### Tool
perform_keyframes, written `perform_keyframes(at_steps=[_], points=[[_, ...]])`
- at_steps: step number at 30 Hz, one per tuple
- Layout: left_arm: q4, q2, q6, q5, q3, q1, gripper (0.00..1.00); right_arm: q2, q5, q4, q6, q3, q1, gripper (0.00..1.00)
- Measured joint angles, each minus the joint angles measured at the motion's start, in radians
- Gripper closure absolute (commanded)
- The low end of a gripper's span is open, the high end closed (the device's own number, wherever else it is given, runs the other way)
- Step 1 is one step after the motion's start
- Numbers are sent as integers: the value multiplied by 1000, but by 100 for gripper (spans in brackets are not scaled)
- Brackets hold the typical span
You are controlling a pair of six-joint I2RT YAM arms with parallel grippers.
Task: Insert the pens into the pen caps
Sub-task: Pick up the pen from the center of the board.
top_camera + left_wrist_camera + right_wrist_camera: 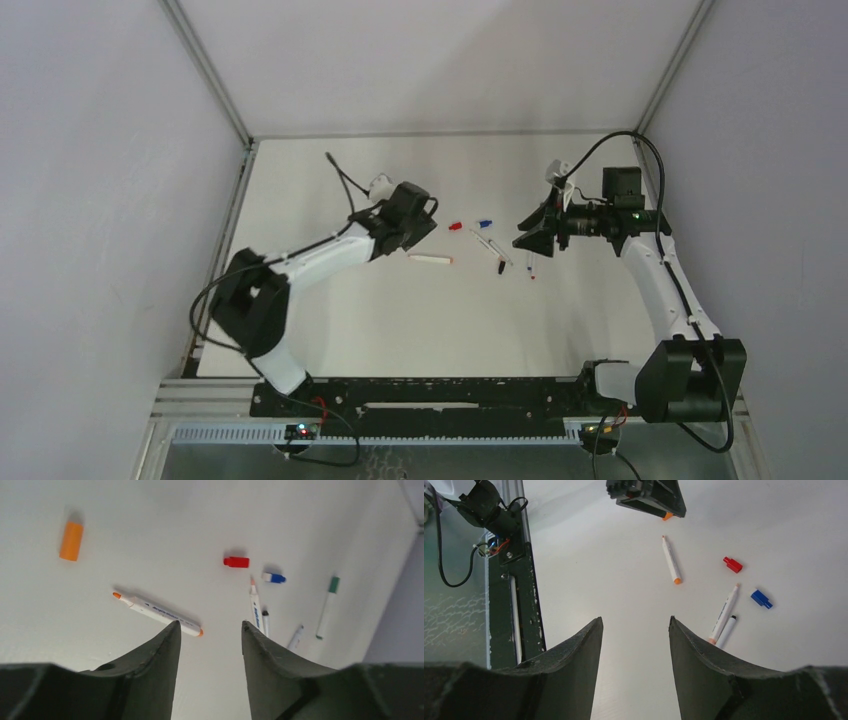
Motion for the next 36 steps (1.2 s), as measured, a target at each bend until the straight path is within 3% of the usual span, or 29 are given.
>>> perform_keyframes(at_steps=[6,11,36], points=[[-277,222,-86,-10,263,0,45,0,3,6,5,0,-18,40],[-383,283,-134,-6,296,0,45,0,6,6,8,0,-22,40],[-444,427,-158,82,362,3,56,0,11,14,27,0,-13,40]])
